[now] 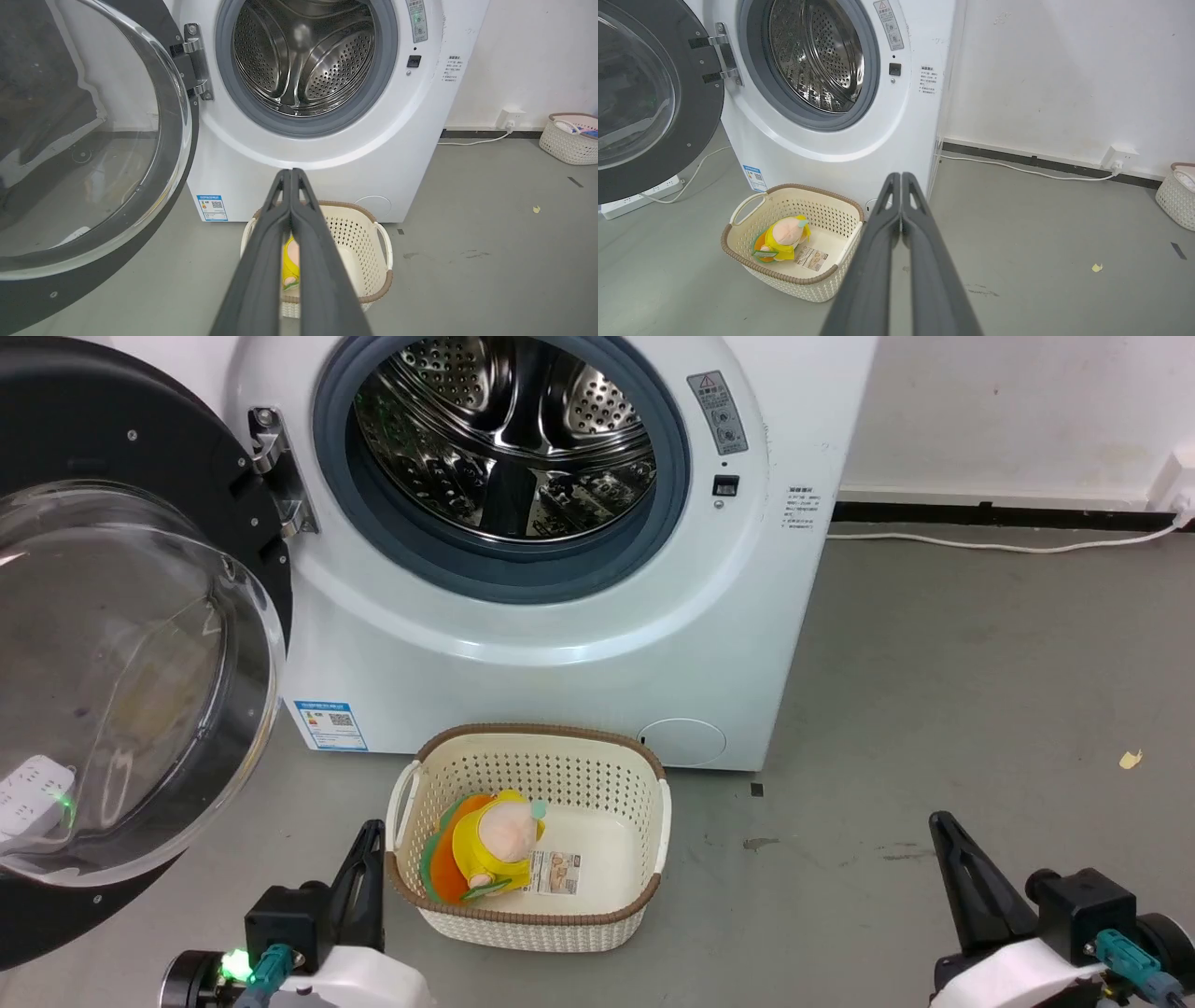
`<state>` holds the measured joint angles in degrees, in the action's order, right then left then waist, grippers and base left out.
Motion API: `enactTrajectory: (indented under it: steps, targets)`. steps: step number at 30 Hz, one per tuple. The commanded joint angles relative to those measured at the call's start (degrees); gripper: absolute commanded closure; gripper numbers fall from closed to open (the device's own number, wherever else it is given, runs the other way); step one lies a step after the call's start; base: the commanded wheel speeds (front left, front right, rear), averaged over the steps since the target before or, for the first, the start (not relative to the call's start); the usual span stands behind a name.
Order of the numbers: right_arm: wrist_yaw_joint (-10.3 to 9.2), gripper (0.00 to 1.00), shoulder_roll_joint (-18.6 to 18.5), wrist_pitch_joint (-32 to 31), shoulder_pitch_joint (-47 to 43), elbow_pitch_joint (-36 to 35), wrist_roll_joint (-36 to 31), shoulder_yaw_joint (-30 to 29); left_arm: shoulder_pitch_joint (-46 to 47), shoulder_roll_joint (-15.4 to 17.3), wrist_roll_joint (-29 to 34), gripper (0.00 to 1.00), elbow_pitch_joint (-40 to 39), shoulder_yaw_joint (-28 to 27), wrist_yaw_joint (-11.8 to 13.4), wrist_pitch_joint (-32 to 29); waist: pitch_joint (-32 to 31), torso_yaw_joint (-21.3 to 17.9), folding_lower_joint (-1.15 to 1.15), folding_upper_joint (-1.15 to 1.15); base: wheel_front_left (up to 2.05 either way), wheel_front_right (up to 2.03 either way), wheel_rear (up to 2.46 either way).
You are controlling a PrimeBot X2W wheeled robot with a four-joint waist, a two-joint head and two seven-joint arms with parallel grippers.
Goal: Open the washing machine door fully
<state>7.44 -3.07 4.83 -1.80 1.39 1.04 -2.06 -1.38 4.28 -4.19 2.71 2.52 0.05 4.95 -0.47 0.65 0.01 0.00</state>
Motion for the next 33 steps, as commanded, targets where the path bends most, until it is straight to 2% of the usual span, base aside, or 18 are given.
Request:
enactTrajectory:
  steps: [1,33]
  targets:
    - [0.03,1.0,0.13,-0.36,0.84,-0.43,-0.23,0.22,0.66,-0.33,0.63,1.0,-0.52,-0.43,-0.03,-0.5,0.02,-0.03,0.0,0.0,0.0,0.0,0.0]
    - [0.04,1.0,0.18,-4.12,1.65,-1.24,-0.91,1.77,1.27,-1.23,3.63,1.0,-2.36,-2.19,-0.05,-4.25,0.4,-0.55,-0.01,0.0,0.0,0.0,0.0]
